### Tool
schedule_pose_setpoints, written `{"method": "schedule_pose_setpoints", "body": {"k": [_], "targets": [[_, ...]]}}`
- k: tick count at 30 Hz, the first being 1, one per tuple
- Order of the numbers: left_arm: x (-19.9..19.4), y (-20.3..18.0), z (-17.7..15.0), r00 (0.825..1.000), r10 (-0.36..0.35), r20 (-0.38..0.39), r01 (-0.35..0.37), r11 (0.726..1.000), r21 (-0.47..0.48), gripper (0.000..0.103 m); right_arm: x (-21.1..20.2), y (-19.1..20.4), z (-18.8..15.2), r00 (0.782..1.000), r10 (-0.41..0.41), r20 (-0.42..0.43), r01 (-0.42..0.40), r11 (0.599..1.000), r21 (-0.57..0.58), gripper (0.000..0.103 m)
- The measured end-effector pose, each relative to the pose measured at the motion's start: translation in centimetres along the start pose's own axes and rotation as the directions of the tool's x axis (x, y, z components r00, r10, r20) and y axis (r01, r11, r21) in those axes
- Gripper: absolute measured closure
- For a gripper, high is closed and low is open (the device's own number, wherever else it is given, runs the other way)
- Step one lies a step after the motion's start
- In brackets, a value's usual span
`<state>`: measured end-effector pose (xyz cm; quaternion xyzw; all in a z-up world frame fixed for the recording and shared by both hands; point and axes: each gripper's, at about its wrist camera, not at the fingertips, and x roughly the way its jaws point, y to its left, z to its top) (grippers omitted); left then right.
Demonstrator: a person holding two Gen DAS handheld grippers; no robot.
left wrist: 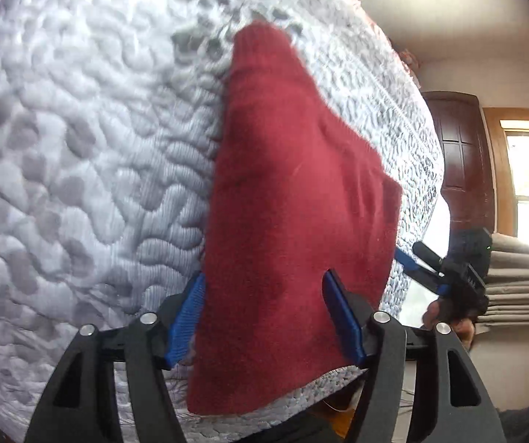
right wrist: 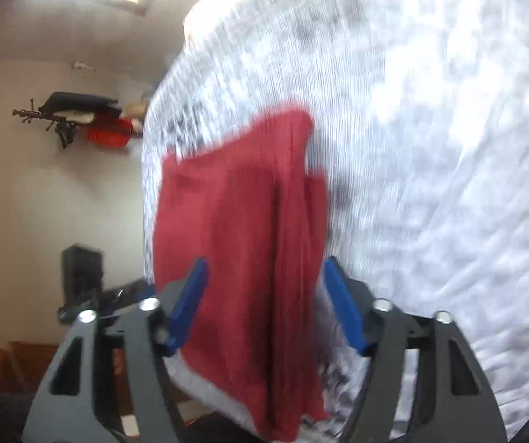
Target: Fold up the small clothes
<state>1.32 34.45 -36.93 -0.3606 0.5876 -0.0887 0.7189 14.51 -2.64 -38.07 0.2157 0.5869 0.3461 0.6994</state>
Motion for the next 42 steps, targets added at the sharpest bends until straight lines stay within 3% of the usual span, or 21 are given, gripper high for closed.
{"method": "schedule_pose_setpoints", "body": {"k": [3,5,8,12,15,18,22,25,28,34,38,40,42], "targets": [[-2.3,-2.6,-0.8,0.997,-0.052,0.053,0.046,0.993,0.107,0.037,-0.4,3.0,2.1,0.999,0.038,0.008,-0.037,0.995,-0.098,0.080],[-1.7,-3.6,-1.5,0.993,-0.118,0.016,0.114,0.984,0.136,0.037,2.5,3.8,2.6,0.996,0.054,-0.074,-0.064,0.989,-0.131,0.087],[1.4,-3.3,-2.3,0.991,-0.113,-0.072,0.121,0.984,0.131,0.040,7.4,3.0,2.9,0.988,-0.046,-0.145,0.025,0.990,-0.142,0.103],[4.1,-1.6,-2.5,0.983,-0.146,-0.114,0.154,0.986,0.067,0.047,8.0,-1.3,2.4,0.989,-0.044,-0.139,0.033,0.997,-0.075,0.103],[3.9,-2.9,-2.3,0.983,-0.147,-0.113,0.155,0.986,0.066,0.043,5.2,0.4,1.5,0.992,-0.066,-0.111,0.054,0.993,-0.108,0.098],[1.7,-4.1,-2.6,0.980,-0.190,-0.063,0.195,0.978,0.076,0.037,2.3,3.8,0.0,0.995,-0.019,-0.094,0.003,0.986,-0.169,0.098],[0.5,-3.1,-3.6,0.980,-0.200,-0.021,0.201,0.978,0.059,0.033,4.1,6.2,-5.8,0.975,-0.006,-0.221,-0.046,0.972,-0.231,0.098],[1.9,-1.4,-4.0,0.984,-0.177,-0.033,0.178,0.984,0.017,0.033,6.7,2.6,-8.2,0.966,-0.120,-0.228,0.069,0.973,-0.219,0.103],[3.3,0.0,-4.5,0.978,-0.205,-0.047,0.205,0.979,-0.012,0.033,7.4,0.3,-8.4,0.968,-0.131,-0.216,0.093,0.980,-0.175,0.103],[0.8,-1.0,-5.9,0.973,-0.231,0.000,0.231,0.973,-0.006,0.027,3.4,3.0,-9.0,0.982,-0.113,-0.150,0.087,0.982,-0.170,0.100],[1.0,0.8,-7.4,0.984,-0.178,0.001,0.178,0.983,-0.051,0.023,3.6,3.8,-11.2,0.976,-0.100,-0.195,0.067,0.983,-0.171,0.099],[2.8,2.2,-7.6,0.986,-0.160,-0.040,0.155,0.983,-0.103,0.023,5.6,2.4,-12.3,0.961,-0.150,-0.234,0.117,0.982,-0.150,0.103],[3.8,3.1,-7.9,0.990,-0.125,-0.062,0.118,0.987,-0.110,0.023,6.1,0.9,-12.8,0.960,-0.171,-0.224,0.149,0.983,-0.109,0.103]]}}
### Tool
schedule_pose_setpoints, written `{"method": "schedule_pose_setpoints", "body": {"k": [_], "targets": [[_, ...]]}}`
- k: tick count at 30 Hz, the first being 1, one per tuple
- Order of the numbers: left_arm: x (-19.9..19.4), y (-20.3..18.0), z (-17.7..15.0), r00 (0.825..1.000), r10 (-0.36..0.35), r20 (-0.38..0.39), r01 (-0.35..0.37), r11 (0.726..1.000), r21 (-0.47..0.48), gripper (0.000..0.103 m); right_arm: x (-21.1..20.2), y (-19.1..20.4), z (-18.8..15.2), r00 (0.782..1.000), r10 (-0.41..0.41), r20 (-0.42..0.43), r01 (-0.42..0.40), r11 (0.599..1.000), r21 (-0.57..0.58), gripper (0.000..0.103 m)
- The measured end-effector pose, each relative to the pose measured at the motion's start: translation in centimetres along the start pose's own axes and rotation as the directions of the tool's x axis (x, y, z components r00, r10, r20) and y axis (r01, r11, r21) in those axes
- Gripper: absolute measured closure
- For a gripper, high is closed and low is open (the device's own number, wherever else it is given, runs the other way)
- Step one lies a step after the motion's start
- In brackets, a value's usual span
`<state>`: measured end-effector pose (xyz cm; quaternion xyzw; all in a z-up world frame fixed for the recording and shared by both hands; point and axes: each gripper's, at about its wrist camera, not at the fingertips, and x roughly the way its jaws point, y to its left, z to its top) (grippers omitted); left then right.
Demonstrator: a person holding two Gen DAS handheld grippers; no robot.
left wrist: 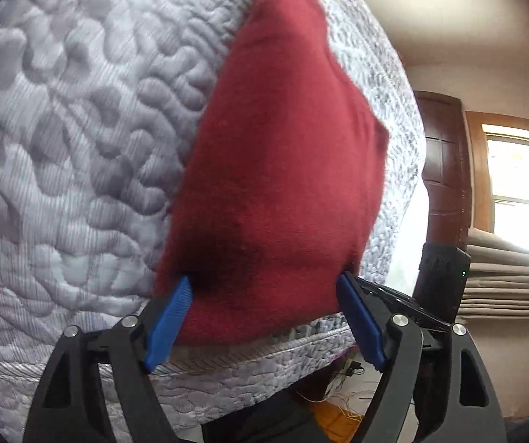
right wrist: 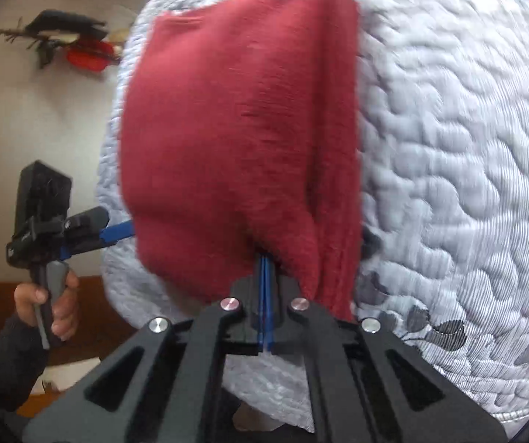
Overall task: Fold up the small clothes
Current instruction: 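Release the folded sweater and lift both grippers away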
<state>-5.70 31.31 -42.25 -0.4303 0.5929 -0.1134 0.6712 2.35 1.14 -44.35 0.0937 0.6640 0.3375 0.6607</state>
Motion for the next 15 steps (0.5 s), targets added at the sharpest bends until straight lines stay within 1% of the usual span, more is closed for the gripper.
{"method": "schedule_pose_setpoints", "body": {"k": [2,4,5,6,7,8,9,10,11,12,14,15], "targets": [[-0.2,0.5,-0.2,1.000,-0.009,-0.001,0.009,0.999,-0.034,0.023,-0.8,-0.1,-0.5,1.000,0.004,0.029,-0.005,0.999,0.038,0.103],[-1.3,0.0,-0.6,1.000,0.016,0.003,-0.016,0.999,-0.032,0.019,-2.5,1.1,-1.4,0.998,-0.020,0.058,0.020,1.000,0.016,0.095],[-2.1,-0.6,-1.0,0.999,0.040,-0.002,-0.040,0.999,-0.022,0.014,-3.7,2.2,-2.1,0.996,-0.047,0.070,0.047,0.999,0.009,0.080],[-3.0,-1.5,-1.6,0.998,0.065,-0.004,-0.065,0.998,-0.005,0.010,-4.8,3.3,-2.5,0.994,-0.080,0.078,0.080,0.997,0.002,0.053],[-4.2,-2.5,-2.3,0.994,0.108,0.002,-0.108,0.994,0.021,0.007,-6.2,4.9,-3.2,0.987,-0.133,0.090,0.134,0.991,-0.008,0.039],[-5.5,-4.0,-3.2,0.986,0.167,0.015,-0.168,0.984,0.061,0.004,-7.9,6.3,-3.8,0.978,-0.182,0.104,0.185,0.983,-0.020,0.020],[-6.9,-5.5,-4.1,0.972,0.233,0.031,-0.235,0.966,0.109,0.004,-9.5,7.8,-4.9,0.968,-0.226,0.111,0.231,0.972,-0.036,0.016],[-8.2,-7.5,-5.4,0.949,0.309,0.062,-0.315,0.936,0.158,0.004,-10.6,9.2,-5.5,0.958,-0.266,0.107,0.272,0.961,-0.048,0.011],[-9.6,-9.3,-6.7,0.928,0.359,0.099,-0.372,0.908,0.194,0.004,-11.9,10.9,-6.4,0.945,-0.311,0.106,0.318,0.946,-0.057,0.011],[-11.1,-11.2,-8.2,0.909,0.394,0.138,-0.416,0.882,0.219,0.004,-13.1,12.7,-7.2,0.935,-0.336,0.117,0.345,0.937,-0.063,0.011],[-13.8,-14.5,-10.6,0.878,0.432,0.207,-0.473,0.850,0.231,0.004,-16.1,15.2,-9.0,0.922,-0.357,0.149,0.370,0.926,-0.071,0.007],[-15.3,-15.9,-11.7,0.873,0.428,0.234,-0.478,0.847,0.232,0.004,-17.2,16.4,-9.9,0.913,-0.373,0.166,0.388,0.918,-0.075,0.007]]}}
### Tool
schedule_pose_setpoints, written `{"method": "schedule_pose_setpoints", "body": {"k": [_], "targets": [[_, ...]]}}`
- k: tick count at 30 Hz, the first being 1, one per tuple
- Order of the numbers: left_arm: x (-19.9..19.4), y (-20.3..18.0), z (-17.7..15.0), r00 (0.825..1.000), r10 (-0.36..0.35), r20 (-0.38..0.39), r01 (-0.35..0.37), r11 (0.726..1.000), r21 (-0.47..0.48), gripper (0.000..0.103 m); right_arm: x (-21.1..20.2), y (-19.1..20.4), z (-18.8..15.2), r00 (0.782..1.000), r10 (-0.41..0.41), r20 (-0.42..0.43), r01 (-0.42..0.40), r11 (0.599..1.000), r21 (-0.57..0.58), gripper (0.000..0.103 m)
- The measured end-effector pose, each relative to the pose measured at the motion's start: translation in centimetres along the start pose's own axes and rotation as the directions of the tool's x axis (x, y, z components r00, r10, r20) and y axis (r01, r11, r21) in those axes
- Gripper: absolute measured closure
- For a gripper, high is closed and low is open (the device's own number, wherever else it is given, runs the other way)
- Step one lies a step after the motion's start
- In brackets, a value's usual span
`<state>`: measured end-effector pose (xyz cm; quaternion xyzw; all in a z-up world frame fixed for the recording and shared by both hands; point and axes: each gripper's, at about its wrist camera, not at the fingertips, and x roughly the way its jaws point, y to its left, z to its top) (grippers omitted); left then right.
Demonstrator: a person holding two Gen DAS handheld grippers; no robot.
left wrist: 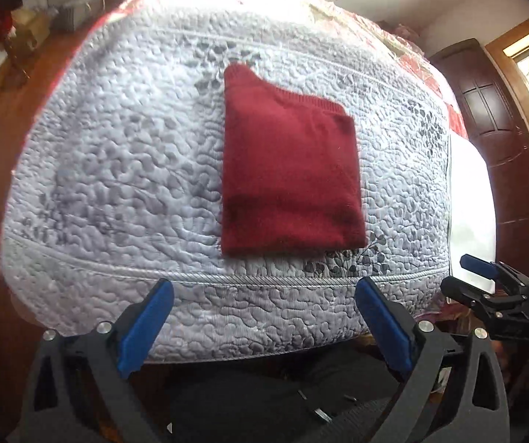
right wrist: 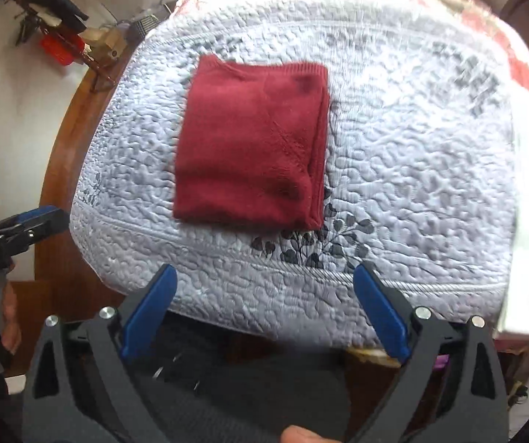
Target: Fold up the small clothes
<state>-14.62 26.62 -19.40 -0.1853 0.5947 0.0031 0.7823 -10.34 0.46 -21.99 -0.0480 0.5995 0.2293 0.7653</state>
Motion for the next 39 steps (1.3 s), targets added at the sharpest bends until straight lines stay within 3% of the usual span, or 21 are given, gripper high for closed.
{"method": "schedule_pose_setpoints", "body": {"k": [4,13,19,39], "targets": [[-7.1,-2.6,-1.8,0.996,-0.056,0.074,0.056,0.998,0.001,0.004,-6.4,3.2,-1.0,0.992,-0.104,0.078,0.107,0.993,-0.041,0.006],[-14.6,-4.4,-2.3,0.977,-0.069,0.200,0.058,0.996,0.061,0.004,-14.9,6.7,-0.8,0.953,-0.144,0.267,0.159,0.987,-0.034,0.005],[-14.8,-4.7,-2.3,0.976,-0.090,0.198,0.077,0.994,0.073,0.004,-16.7,7.5,-1.1,0.940,-0.164,0.300,0.180,0.983,-0.026,0.005],[-14.9,-6.4,-3.8,0.971,-0.096,0.219,0.073,0.991,0.113,0.004,-17.0,7.0,-3.2,0.940,-0.163,0.299,0.173,0.985,-0.007,0.004]]}}
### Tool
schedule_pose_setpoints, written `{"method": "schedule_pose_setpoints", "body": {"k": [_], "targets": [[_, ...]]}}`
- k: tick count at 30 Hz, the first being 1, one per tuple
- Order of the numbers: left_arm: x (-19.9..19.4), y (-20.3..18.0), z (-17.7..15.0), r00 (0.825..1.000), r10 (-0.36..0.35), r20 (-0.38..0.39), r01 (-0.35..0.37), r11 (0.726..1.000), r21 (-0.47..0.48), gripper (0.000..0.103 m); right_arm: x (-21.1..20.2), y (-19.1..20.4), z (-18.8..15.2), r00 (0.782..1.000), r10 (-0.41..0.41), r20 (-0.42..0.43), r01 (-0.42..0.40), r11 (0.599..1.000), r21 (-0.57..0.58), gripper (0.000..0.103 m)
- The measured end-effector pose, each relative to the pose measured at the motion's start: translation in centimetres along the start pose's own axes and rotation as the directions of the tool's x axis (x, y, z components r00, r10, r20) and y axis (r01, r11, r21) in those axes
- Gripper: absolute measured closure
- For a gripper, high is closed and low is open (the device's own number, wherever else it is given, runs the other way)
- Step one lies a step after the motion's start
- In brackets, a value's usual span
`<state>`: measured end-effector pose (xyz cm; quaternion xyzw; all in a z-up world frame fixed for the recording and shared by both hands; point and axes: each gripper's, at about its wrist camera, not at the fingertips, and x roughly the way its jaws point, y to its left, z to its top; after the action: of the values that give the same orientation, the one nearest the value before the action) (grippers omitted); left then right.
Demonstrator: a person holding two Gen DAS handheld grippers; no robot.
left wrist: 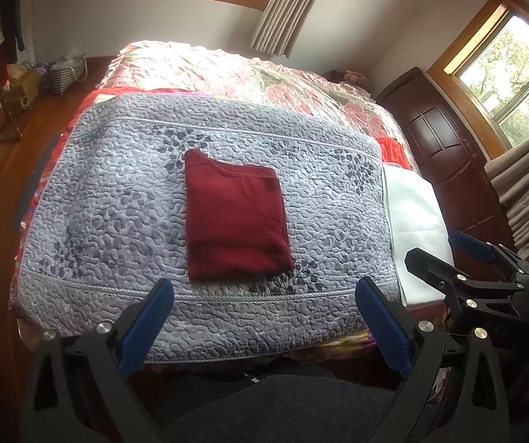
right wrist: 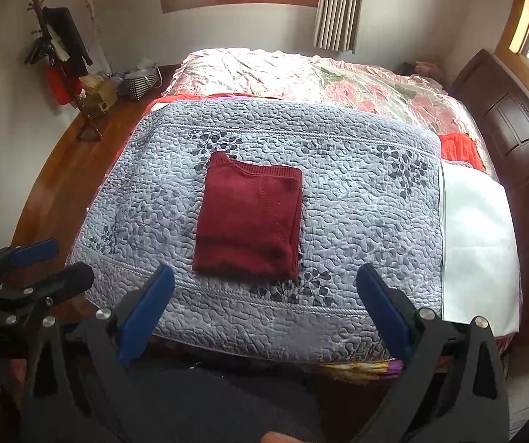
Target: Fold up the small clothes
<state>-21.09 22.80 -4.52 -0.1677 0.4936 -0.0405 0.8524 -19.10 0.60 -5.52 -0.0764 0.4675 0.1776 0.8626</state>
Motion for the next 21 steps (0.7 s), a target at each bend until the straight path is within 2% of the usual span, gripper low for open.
{"method": "schedule_pose_setpoints", "body": {"k": [8,21], "targets": [[0.24,-0.56,-0.30,1.000,-0.011,0.002,0.011,1.000,0.014,0.004,-0.81,0.35,-0.45,0.999,-0.033,0.035,0.034,0.999,-0.029,0.004],[-0.05,-0.79,-0.01,1.000,0.001,0.014,-0.002,0.999,0.034,0.004,-1.01,0.11,-0.33,0.998,-0.041,0.057,0.042,0.999,-0.008,0.005]]}}
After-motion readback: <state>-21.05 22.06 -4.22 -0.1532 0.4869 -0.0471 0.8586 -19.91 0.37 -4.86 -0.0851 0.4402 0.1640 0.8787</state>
